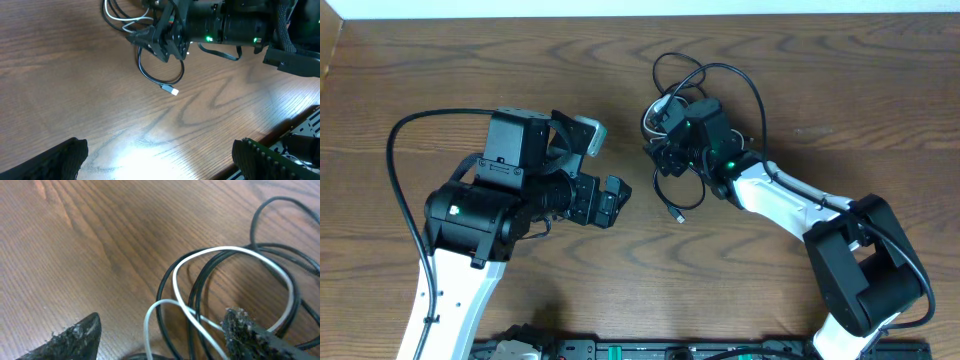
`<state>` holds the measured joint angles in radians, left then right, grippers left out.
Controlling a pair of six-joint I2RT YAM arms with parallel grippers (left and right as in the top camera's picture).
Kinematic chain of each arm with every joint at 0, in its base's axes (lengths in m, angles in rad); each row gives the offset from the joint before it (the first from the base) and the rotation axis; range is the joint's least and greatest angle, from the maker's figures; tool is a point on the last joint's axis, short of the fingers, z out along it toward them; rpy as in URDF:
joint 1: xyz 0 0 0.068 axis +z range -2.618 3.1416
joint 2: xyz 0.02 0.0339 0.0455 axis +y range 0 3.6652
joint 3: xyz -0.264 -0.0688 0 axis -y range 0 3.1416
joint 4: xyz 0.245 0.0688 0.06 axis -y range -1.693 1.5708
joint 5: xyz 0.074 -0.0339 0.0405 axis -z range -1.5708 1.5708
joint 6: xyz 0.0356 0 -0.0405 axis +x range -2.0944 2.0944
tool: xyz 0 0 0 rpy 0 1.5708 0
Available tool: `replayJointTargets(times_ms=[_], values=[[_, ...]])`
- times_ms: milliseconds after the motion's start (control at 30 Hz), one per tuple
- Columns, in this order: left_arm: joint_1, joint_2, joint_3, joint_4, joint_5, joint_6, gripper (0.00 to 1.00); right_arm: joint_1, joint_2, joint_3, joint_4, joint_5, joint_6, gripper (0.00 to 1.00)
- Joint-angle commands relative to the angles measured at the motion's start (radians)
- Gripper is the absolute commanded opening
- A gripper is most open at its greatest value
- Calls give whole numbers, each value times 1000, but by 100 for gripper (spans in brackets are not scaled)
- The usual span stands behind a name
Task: Untangle cables
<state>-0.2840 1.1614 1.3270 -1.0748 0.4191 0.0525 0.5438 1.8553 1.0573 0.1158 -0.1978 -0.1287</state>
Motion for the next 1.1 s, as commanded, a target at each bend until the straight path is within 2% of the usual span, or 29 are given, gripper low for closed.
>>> replayJointTargets(times_ms=[0,333,667,867,1067], values=[[4,1,15,-10,-1,-2,98,6,4,11,-24,-22,12,73],[4,1,15,-28,-1,-2,98,2,61,10,-51,-18,8,73],[4,1,15,-31,-1,-1,98,3,108,11,-51,-20,8,69],[4,1,15,-32,-2,-1,98,5,101,11,-61,-50,24,59],[4,1,15,-32,-1,-1,98,5,43,11,-68,-88,117,39]])
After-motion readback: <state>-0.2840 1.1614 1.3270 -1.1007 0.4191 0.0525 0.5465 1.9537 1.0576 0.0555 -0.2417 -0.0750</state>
